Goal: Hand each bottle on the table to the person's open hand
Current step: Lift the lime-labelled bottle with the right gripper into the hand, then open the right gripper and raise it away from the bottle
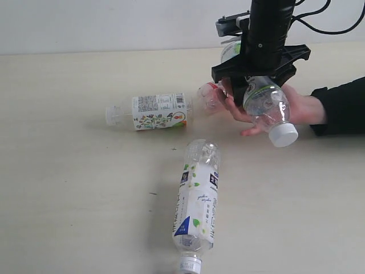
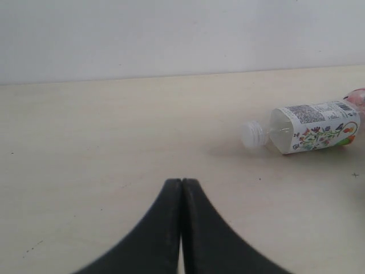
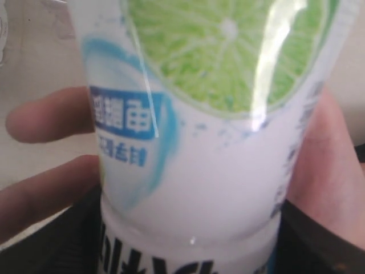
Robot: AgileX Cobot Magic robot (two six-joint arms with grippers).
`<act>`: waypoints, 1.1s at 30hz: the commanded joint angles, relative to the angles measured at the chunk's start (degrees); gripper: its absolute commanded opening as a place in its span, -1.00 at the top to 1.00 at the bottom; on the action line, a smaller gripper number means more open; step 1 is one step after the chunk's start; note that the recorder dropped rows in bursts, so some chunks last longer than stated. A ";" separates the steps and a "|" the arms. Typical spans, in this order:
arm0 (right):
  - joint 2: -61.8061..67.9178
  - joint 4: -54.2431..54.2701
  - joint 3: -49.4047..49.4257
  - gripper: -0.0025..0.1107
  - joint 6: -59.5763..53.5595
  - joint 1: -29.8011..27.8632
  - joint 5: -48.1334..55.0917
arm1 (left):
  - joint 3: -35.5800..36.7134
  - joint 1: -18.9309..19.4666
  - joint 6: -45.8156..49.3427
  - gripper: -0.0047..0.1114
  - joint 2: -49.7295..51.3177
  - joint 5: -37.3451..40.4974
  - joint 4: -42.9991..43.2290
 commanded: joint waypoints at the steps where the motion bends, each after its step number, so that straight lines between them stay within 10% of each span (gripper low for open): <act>1: -0.26 -0.47 -0.56 0.02 0.02 -0.31 -0.01 | 0.18 -0.30 -0.17 0.88 -0.27 -0.11 -0.20; 12: -0.26 -0.59 -0.56 -0.69 0.02 -0.31 -0.01 | 0.18 -0.30 -0.17 0.88 -0.27 -0.11 -0.20; 28: -11.77 0.21 -3.90 -0.68 -2.12 -0.31 -0.01 | 0.18 -0.30 -0.17 0.88 -0.27 -0.11 -0.20; 33: -20.34 6.04 -3.10 -0.10 -6.67 -0.31 -0.01 | 0.18 -0.30 -0.17 0.88 -0.27 -0.11 -0.20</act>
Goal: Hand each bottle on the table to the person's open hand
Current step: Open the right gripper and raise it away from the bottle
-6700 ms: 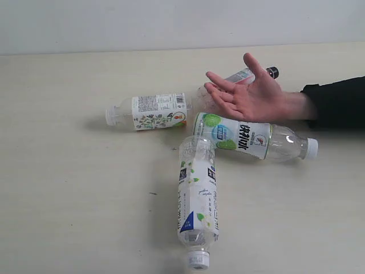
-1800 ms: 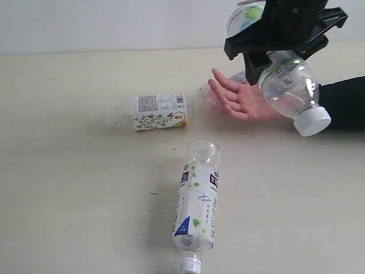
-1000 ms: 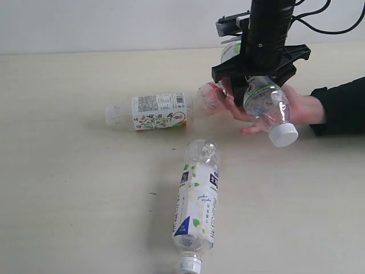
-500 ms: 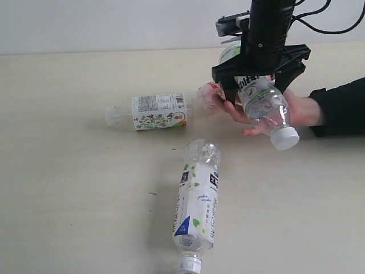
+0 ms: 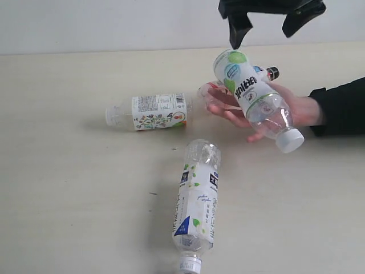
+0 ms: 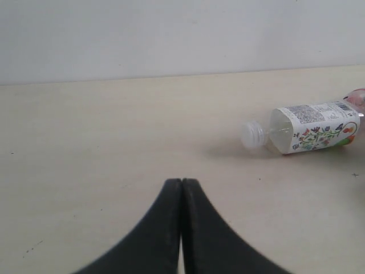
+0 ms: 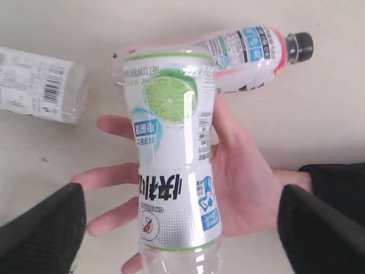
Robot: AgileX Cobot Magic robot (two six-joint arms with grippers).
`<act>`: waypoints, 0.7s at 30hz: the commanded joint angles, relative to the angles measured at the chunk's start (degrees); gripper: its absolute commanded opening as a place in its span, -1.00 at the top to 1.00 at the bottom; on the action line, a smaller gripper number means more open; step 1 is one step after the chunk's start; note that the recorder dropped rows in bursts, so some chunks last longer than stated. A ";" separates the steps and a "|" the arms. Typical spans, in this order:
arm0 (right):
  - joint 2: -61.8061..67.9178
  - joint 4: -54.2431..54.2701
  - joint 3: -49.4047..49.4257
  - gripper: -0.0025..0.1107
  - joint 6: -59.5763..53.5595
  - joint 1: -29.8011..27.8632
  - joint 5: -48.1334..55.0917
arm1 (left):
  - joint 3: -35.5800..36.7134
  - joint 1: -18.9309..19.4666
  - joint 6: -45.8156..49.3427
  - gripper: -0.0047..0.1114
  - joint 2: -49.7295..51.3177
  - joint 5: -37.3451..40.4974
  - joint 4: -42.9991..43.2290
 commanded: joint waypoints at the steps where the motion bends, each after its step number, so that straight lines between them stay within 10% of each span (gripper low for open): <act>1: -8.19 6.21 0.99 0.13 -5.23 -0.31 -0.05 | 0.18 -0.30 -0.17 0.88 -0.27 -0.11 -0.20; 6: -20.53 6.91 11.51 0.95 -7.51 -0.31 -0.05 | 0.18 -0.30 -0.17 0.88 -0.27 -0.11 -0.20; 21: -74.15 2.16 60.52 0.95 -16.94 -0.31 -24.33 | 0.18 -0.30 -0.17 0.88 -0.27 -0.11 -0.20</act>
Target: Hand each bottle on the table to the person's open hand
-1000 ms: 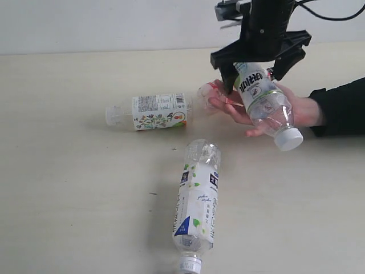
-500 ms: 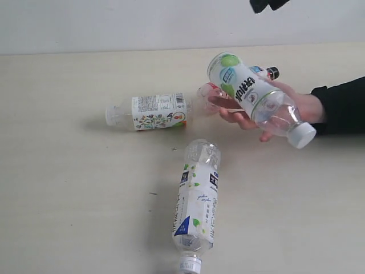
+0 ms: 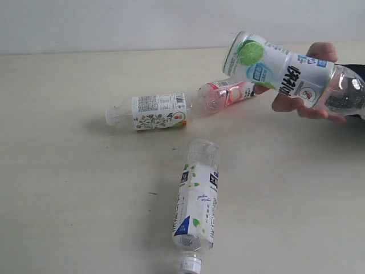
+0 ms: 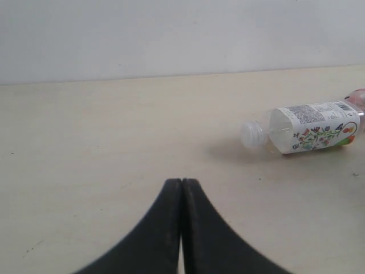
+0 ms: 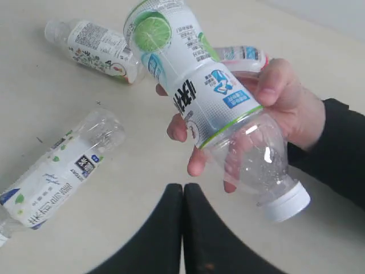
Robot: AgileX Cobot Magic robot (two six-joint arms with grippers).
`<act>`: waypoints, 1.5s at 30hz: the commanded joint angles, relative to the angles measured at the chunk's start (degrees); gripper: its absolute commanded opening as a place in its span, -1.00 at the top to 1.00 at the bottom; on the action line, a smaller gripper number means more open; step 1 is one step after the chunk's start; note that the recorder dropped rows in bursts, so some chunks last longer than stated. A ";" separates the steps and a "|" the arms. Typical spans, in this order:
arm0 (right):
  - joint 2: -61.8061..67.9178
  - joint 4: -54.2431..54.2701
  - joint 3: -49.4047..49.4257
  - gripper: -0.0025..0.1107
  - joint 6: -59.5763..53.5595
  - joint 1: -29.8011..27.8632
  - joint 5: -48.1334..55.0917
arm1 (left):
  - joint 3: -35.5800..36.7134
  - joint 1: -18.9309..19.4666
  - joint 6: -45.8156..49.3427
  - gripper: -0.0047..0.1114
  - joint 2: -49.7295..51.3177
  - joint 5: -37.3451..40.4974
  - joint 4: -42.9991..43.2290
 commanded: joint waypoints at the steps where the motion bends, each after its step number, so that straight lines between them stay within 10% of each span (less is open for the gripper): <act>1: -13.20 -3.46 10.59 0.95 -2.32 -0.31 -8.87 | 0.18 -0.30 -0.17 0.88 -0.27 -0.11 -0.20; 8: -25.24 -10.93 23.84 0.95 3.16 -0.31 -16.66 | 0.18 -0.30 -0.17 0.88 -0.27 -0.11 -0.20; 45: -29.89 -15.97 24.08 0.95 8.86 -0.31 -16.13 | 0.18 -0.30 -0.17 0.88 -0.27 -0.11 -0.20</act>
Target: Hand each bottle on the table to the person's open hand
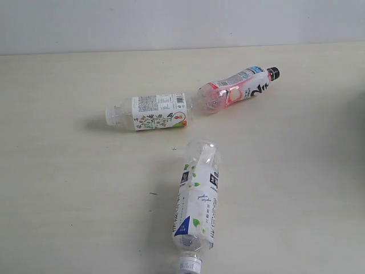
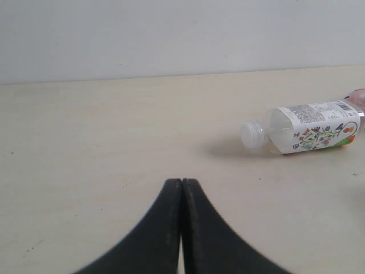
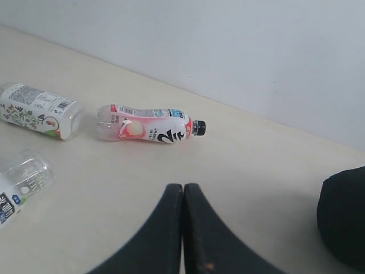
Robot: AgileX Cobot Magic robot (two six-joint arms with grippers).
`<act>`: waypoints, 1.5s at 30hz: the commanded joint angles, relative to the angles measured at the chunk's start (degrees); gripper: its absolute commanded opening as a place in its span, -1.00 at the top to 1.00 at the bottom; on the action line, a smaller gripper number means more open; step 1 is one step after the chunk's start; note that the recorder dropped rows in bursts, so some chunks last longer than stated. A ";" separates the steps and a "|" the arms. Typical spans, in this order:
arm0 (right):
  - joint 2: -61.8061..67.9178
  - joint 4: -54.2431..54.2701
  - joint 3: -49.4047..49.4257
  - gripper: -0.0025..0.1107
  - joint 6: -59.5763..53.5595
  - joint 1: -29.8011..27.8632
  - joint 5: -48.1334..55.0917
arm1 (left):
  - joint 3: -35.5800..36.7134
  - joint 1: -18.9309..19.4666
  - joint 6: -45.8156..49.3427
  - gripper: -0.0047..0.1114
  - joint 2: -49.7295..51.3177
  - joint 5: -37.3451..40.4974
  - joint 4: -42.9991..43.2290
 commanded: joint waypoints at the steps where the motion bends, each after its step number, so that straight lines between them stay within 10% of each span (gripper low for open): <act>1: -0.42 -0.70 0.31 0.95 0.58 -0.31 -0.41 | 0.18 -0.30 -0.17 0.88 -0.27 -0.29 -0.20; 45: -0.53 -0.70 0.31 0.95 1.89 -0.31 -0.20 | 0.18 -0.30 -0.17 0.88 -0.27 -0.29 -0.20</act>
